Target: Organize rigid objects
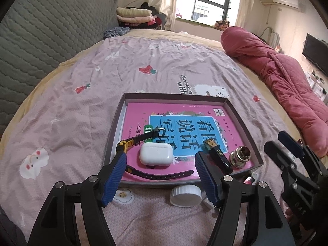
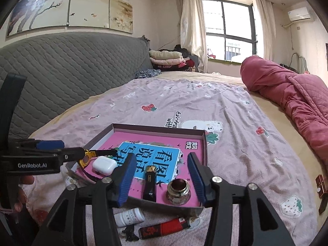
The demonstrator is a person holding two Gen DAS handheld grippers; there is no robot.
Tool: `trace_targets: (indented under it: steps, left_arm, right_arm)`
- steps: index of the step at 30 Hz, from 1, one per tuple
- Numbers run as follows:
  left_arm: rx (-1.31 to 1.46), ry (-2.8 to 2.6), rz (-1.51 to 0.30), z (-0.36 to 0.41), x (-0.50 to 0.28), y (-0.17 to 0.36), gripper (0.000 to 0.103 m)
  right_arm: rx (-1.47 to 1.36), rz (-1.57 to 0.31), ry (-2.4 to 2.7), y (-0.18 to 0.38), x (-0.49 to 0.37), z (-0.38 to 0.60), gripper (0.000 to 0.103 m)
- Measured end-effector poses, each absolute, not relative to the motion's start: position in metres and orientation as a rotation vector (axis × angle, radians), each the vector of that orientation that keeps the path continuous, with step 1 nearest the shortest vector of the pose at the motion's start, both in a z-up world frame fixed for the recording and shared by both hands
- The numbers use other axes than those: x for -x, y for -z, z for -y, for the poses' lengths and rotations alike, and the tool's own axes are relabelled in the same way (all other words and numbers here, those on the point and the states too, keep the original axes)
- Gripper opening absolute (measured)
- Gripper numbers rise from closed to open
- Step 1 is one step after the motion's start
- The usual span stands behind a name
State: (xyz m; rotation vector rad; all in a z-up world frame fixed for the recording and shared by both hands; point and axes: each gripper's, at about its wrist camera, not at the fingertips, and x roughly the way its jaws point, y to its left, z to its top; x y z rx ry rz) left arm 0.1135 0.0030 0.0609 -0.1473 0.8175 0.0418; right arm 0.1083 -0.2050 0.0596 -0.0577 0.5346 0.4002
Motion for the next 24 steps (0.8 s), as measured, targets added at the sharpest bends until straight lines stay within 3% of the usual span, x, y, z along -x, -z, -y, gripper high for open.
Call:
trace_targets:
  steps: [24]
  left_arm:
    - [0.139, -0.005, -0.836, 0.006, -0.088, -0.066, 0.071]
  right_arm:
    - [0.121, -0.576, -0.405, -0.058, -0.067, 0.205, 0.056]
